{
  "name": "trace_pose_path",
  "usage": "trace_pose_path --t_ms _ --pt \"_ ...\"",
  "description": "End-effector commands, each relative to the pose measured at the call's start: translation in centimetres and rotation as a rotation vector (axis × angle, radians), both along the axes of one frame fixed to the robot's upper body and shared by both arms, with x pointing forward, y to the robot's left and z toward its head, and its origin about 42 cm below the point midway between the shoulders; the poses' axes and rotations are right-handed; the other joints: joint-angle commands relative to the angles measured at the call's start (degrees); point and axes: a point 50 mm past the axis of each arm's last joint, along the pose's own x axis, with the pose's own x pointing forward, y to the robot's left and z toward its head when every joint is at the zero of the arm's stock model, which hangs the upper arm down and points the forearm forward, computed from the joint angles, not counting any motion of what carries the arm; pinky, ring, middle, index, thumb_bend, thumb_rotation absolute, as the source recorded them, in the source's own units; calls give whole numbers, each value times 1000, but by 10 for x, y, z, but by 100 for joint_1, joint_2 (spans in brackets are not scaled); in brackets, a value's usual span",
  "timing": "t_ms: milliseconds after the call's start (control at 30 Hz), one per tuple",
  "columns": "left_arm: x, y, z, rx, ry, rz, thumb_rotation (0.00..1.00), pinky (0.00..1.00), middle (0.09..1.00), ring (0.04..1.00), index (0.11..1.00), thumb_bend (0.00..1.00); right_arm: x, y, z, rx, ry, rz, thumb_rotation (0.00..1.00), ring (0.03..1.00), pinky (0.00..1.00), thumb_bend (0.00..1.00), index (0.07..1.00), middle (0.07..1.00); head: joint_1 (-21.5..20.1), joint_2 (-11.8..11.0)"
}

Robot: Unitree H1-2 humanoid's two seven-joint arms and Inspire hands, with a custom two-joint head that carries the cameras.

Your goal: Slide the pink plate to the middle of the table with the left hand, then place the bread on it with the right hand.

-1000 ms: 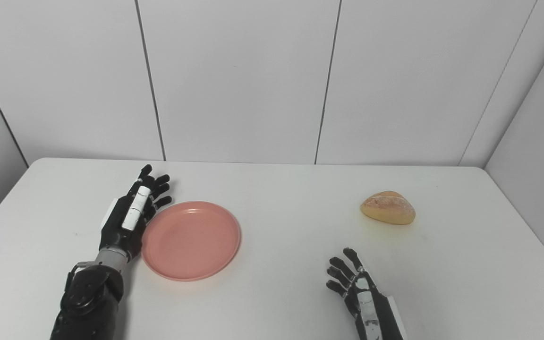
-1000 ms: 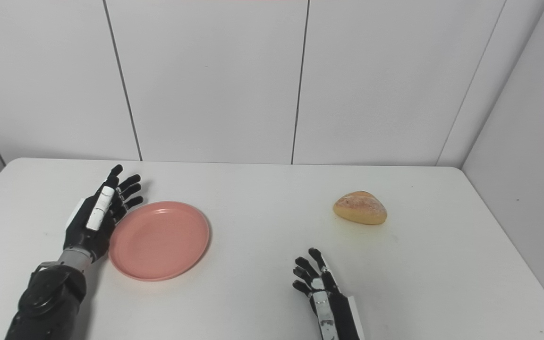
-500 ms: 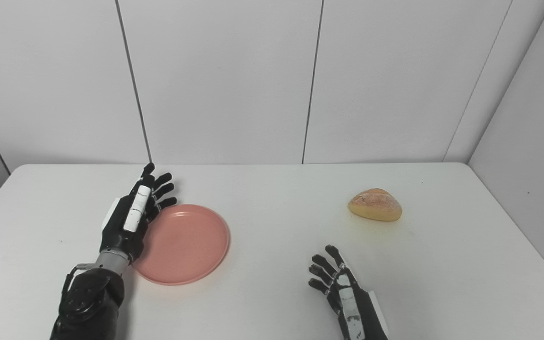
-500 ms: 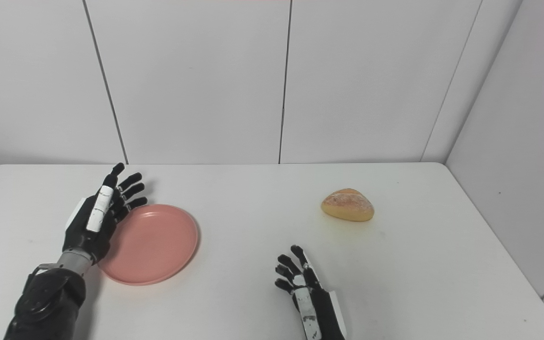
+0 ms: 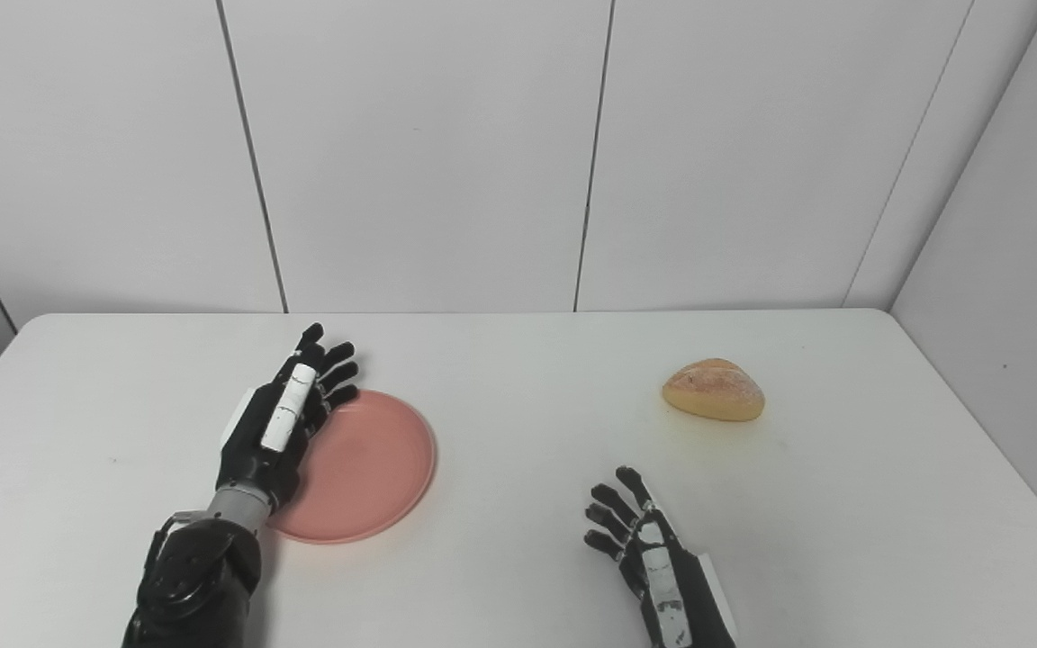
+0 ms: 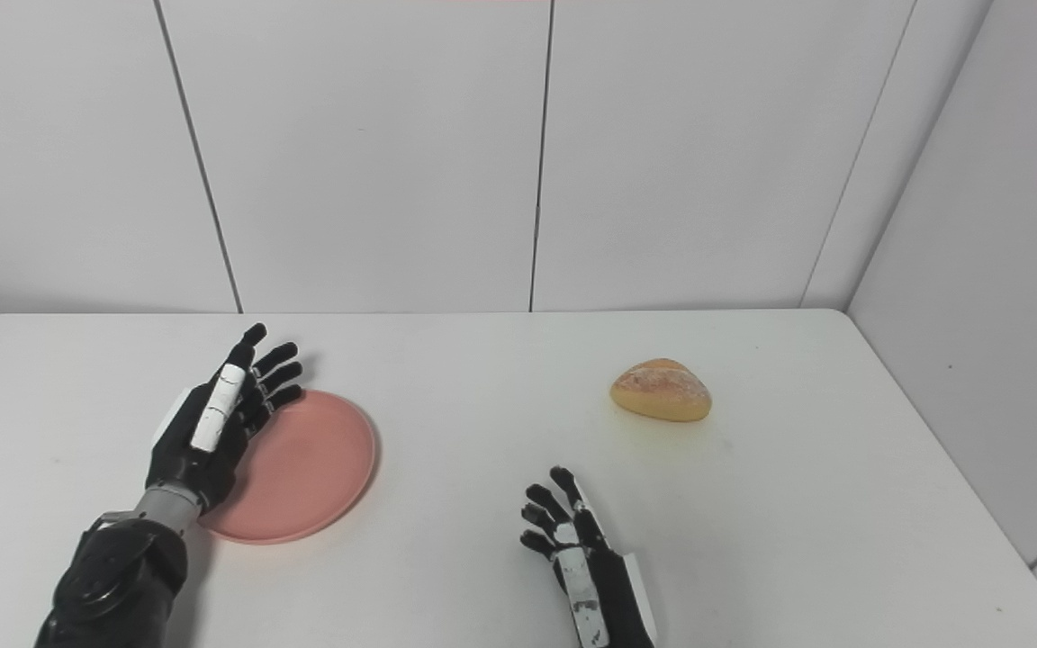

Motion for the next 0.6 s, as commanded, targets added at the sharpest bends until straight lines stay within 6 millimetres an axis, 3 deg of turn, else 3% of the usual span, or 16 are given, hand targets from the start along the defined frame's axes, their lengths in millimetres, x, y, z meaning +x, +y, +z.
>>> trace_pose_path --t_ms 0,167,400,567 --pt "11 1 38 24 -108 -2 817 769 891 875 975 894 1 1 -1 9 -2 4 925 852 822 919 927 862 24 -9" --pt "12 4 51 23 -135 3 832 781 885 879 971 897 0 0 -1 6 2 1 928 850 818 917 926 861 83 -9" --pt "13 13 70 -23 -135 23 810 876 897 901 973 919 -1 -2 -1 5 7 4 926 853 818 913 927 864 135 -7" --pt "14 28 80 -26 -153 87 800 811 872 896 945 975 -1 -3 -1 8 7 7 921 850 817 913 926 862 158 -2"
